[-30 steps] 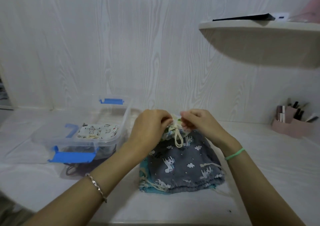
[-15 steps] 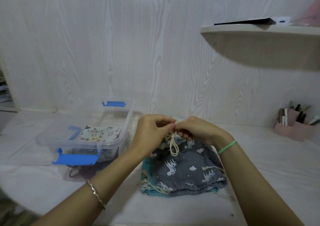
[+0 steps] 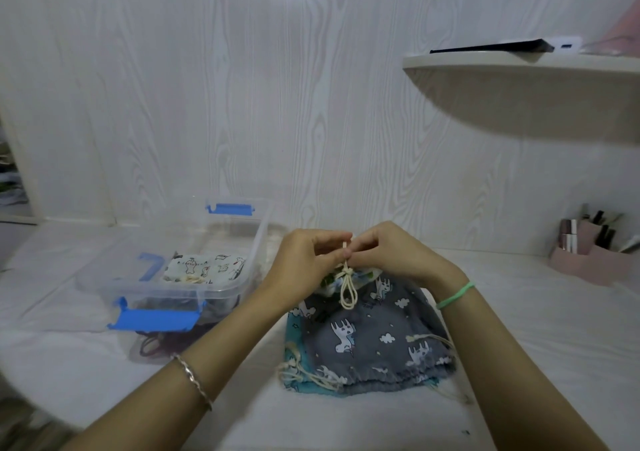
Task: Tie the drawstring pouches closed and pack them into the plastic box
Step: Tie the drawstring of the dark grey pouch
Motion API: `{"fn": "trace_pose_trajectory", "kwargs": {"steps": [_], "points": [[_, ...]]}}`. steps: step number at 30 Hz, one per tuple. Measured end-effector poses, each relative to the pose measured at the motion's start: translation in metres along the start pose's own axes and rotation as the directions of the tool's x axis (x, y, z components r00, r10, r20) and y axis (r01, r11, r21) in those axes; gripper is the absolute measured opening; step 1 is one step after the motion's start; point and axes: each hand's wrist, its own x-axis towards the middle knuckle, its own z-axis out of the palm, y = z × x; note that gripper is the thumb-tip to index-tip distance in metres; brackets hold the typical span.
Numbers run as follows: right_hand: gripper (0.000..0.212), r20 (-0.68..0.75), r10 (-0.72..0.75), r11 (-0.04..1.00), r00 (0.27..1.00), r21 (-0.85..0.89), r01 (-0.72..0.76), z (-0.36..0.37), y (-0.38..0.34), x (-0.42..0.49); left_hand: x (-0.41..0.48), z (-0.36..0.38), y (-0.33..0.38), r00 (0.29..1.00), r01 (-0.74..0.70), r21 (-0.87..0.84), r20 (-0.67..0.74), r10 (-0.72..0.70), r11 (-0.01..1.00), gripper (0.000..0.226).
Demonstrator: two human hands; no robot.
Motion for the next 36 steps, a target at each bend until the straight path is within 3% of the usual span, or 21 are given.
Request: {"fn": "trace_pose_trajectory", "kwargs": {"steps": [5, 11, 15, 19, 28, 32, 36], "points": [[0.008, -0.071, -0.055, 0.997, 0.996, -0.064, 0.051, 0.003, 0.005, -0.007, 0.007, 0.002, 0.002, 1.0, 0.016, 0.149, -0.027, -0.012, 0.989, 0.029], [0.004, -0.257, -0.151, 0.978, 0.954, -0.177, 0.108, 0.014, 0.009, -0.012, 0.017, 0.0, 0.01, 0.993, 0.108, 0.234, 0.02, -0.116, 0.966, 0.04], [0.002, -0.324, -0.189, 0.979, 0.927, -0.134, 0.153, 0.014, 0.01, -0.015, 0.024, -0.004, 0.017, 0.981, 0.157, 0.316, 0.063, -0.186, 0.936, 0.043], [0.021, -0.271, -0.206, 0.978, 0.94, -0.083, 0.19, 0.013, 0.011, -0.017, 0.025, -0.007, 0.022, 0.969, 0.113, 0.37, 0.166, -0.185, 0.922, 0.037], [0.005, -0.245, -0.182, 0.981, 0.952, -0.118, 0.157, 0.009, 0.014, -0.016, 0.023, -0.011, 0.022, 0.948, 0.097, 0.404, 0.241, -0.208, 0.91, 0.04], [0.002, -0.256, -0.133, 0.991, 0.958, -0.007, 0.135, 0.01, 0.016, -0.018, 0.02, -0.009, 0.023, 0.973, -0.041, 0.571, 0.21, -0.098, 0.82, 0.026], [0.016, -0.269, -0.089, 0.981, 0.959, 0.14, 0.131, 0.009, 0.011, -0.021, 0.019, -0.004, 0.02, 0.979, -0.056, 0.479, 0.2, -0.047, 0.876, 0.018]]}}
